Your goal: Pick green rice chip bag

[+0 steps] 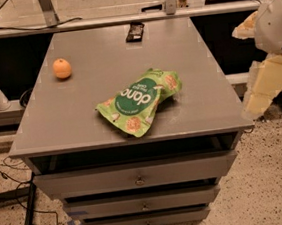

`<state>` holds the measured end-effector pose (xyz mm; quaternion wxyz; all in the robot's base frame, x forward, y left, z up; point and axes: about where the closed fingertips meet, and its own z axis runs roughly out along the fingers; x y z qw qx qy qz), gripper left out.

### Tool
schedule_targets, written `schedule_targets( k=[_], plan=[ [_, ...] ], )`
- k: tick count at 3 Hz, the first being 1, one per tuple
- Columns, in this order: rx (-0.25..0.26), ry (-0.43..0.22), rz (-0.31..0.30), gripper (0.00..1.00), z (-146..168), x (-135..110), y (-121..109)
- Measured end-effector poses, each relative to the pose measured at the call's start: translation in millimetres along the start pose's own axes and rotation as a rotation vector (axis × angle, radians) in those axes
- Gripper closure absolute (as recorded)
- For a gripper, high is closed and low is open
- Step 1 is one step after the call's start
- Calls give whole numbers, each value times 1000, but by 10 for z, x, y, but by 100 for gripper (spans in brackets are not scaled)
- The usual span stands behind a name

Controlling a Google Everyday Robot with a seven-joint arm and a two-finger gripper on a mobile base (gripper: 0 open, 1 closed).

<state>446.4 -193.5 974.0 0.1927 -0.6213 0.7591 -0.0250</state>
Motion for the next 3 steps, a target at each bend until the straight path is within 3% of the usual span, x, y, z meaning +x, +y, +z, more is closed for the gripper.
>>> schedule_targets(
  k=[1, 2, 3],
  plan=[
    [-9, -112, -94, 0, 277, -362, 65],
    [4, -235, -193, 0, 636, -885, 74],
    [3, -234, -193, 0, 630, -882, 78]
  ],
)
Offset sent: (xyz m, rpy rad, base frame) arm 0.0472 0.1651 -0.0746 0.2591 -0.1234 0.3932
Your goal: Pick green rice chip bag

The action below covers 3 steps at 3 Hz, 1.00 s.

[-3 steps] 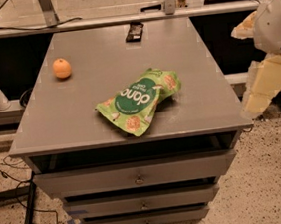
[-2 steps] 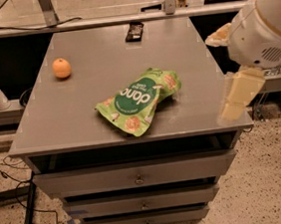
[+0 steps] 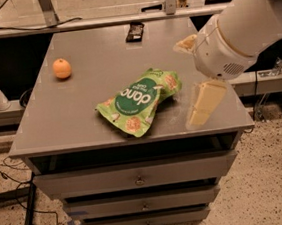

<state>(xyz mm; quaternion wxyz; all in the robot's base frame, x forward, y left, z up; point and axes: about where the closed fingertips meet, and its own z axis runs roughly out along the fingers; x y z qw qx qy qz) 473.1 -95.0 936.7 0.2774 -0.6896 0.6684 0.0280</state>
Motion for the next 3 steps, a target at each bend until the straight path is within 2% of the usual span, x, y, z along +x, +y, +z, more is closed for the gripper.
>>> schedule_targets(
  k=[1, 2, 3],
  plan=[
    [16, -26, -77, 0, -28, -48, -28],
    [32, -92, -220, 0, 174, -217, -167],
    [24, -113, -341, 0, 462, -344, -292]
  ],
)
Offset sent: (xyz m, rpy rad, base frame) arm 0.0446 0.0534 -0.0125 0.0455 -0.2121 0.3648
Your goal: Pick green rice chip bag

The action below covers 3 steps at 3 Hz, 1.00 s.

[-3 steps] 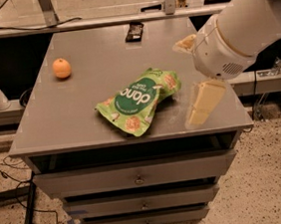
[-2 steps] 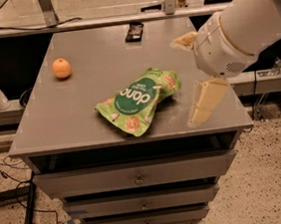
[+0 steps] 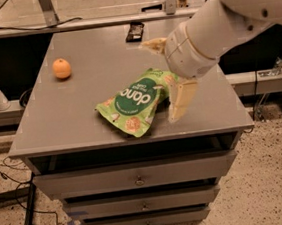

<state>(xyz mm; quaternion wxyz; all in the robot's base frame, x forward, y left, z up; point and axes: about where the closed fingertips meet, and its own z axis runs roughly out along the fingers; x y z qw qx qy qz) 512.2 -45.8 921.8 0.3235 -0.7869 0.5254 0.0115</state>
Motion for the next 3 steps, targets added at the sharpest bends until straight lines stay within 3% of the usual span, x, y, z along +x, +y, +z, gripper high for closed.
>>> schedule_targets(
  k=[1, 2, 3],
  plan=[
    [-22, 6, -69, 0, 279, 84, -69],
    [-47, 6, -92, 0, 504, 158, -40],
    [-62, -2, -103, 18, 618, 210, 19]
  ],
)
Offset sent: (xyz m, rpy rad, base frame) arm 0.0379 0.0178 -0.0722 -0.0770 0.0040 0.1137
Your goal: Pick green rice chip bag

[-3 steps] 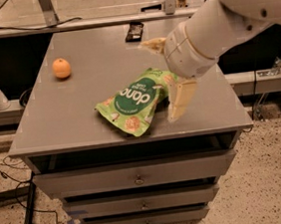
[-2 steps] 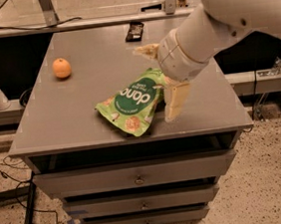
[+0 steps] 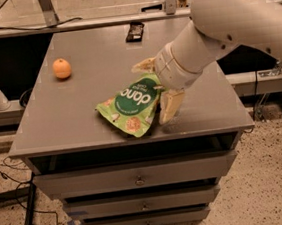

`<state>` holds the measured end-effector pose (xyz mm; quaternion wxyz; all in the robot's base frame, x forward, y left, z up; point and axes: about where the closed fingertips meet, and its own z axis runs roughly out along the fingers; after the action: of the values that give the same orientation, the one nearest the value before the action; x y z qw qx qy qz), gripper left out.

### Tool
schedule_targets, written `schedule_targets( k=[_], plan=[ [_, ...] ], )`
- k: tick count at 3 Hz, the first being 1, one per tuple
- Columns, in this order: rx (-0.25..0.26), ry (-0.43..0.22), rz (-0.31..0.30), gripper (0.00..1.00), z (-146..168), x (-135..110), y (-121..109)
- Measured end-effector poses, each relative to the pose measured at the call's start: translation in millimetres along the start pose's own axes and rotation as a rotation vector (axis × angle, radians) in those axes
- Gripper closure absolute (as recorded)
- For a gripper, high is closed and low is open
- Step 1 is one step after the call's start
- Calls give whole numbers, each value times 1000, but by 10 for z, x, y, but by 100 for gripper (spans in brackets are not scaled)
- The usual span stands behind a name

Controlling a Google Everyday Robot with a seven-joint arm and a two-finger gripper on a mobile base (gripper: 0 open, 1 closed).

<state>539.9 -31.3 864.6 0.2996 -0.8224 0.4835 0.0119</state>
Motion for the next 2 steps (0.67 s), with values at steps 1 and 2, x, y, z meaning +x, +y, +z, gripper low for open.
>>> schedule_targets(
  k=[1, 2],
  plan=[
    [-7, -16, 1, 41, 51, 1, 67],
    [-3, -42, -3, 64, 12, -69, 105]
  ],
)
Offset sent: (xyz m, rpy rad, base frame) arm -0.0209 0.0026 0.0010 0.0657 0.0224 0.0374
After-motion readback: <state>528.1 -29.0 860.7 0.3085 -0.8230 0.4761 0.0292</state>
